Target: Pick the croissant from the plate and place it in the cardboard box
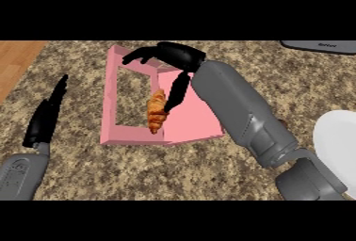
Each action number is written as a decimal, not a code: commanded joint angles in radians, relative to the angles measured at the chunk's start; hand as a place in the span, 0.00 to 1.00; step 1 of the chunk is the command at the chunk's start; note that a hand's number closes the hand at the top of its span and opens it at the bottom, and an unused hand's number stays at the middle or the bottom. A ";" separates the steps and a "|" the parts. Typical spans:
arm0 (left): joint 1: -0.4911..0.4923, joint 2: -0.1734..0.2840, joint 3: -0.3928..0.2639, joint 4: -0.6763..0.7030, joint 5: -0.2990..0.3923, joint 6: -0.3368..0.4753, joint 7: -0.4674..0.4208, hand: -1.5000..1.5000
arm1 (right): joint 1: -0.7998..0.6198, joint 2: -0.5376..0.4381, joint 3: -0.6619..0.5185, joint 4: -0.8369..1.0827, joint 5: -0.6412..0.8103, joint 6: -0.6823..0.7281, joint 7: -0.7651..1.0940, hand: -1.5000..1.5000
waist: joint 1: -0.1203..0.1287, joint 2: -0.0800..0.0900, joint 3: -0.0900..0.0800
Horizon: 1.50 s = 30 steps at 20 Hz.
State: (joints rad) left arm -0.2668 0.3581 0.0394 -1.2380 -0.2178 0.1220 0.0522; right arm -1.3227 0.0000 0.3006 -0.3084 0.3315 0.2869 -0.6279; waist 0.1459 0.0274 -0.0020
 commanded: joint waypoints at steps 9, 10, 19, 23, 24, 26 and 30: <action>0.039 0.017 0.028 -0.059 0.007 0.004 0.035 0.50 | -0.080 0.000 -0.181 0.059 -0.297 0.048 0.012 0.00 | -0.048 -0.004 0.002; 0.054 0.021 0.037 -0.062 0.008 0.008 0.042 0.50 | -0.082 -0.007 -0.191 0.086 -0.290 0.062 0.002 0.00 | -0.049 0.000 0.002; 0.014 0.024 0.047 -0.060 0.019 -0.006 0.049 0.50 | -0.106 -0.196 -0.251 0.178 -0.320 0.196 -0.022 0.00 | -0.042 0.016 0.002; 0.058 -0.004 0.021 -0.082 0.002 0.012 0.012 0.50 | -0.092 -0.319 -0.250 0.188 -0.311 0.260 -0.042 0.00 | -0.024 0.024 0.003; 0.035 -0.006 0.021 -0.060 -0.005 0.021 -0.003 0.50 | -0.059 -0.309 -0.236 0.180 -0.296 0.251 -0.085 0.00 | -0.027 0.035 0.003; 0.037 0.021 0.032 -0.053 0.001 -0.004 -0.004 0.50 | -0.081 -0.354 -0.240 0.182 -0.296 0.264 -0.066 0.00 | -0.016 0.038 0.003; 0.012 -0.005 0.018 -0.070 0.005 0.001 0.016 0.50 | -0.061 -0.398 -0.208 0.164 -0.263 0.308 -0.098 0.00 | -0.012 0.044 0.005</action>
State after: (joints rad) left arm -0.2367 0.3628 0.0653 -1.3020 -0.2112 0.1216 0.0596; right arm -1.3993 -0.3426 0.0700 -0.1399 0.0419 0.4985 -0.6445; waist 0.1315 0.0657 0.0022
